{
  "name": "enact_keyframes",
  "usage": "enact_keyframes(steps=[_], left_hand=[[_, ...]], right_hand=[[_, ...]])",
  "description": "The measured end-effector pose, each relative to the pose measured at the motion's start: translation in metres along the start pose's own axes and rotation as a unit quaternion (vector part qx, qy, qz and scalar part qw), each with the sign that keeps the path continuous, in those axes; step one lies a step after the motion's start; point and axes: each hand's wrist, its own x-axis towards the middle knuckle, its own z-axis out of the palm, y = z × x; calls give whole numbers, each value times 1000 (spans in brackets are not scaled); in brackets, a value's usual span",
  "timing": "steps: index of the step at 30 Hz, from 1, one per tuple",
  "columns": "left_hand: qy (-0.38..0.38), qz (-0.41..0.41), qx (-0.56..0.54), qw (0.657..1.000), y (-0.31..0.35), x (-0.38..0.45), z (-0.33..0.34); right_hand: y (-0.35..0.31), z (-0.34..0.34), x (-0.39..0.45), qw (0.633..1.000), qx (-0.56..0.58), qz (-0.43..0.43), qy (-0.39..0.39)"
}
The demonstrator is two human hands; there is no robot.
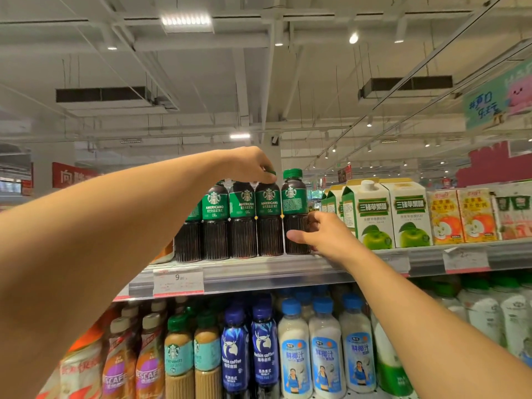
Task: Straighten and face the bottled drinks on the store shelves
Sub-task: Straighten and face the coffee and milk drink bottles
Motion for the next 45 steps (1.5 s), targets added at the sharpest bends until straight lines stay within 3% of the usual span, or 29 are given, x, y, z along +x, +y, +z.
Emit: enact_keyframes(steps=[18,22,24,28,31,36,40,45], left_hand=[[30,-19,5,999,0,-9,6],[42,-28,52,997,8,-26,9],[85,-22,85,992,13,-36,12],[241,37,131,961,28,-73,24],[291,69,148,943,38,-117,51],[212,68,92,971,45,-203,137],[109,-5,38,993,43,-264,212],[33,-64,-7,997,30,-312,261]], right_hand=[[-9,10,-5,993,-117,14,25],[-8,11,-4,991,-131,15,26],[-8,11,-4,992,-122,11,24],[-7,12,-3,995,-96,5,26],[-8,11,-6,993,-118,7,25],[-12,9,-18,988,-153,-13,32],[-11,20,-36,971,-228,-15,68],[4,41,-97,963,-212,-111,124]])
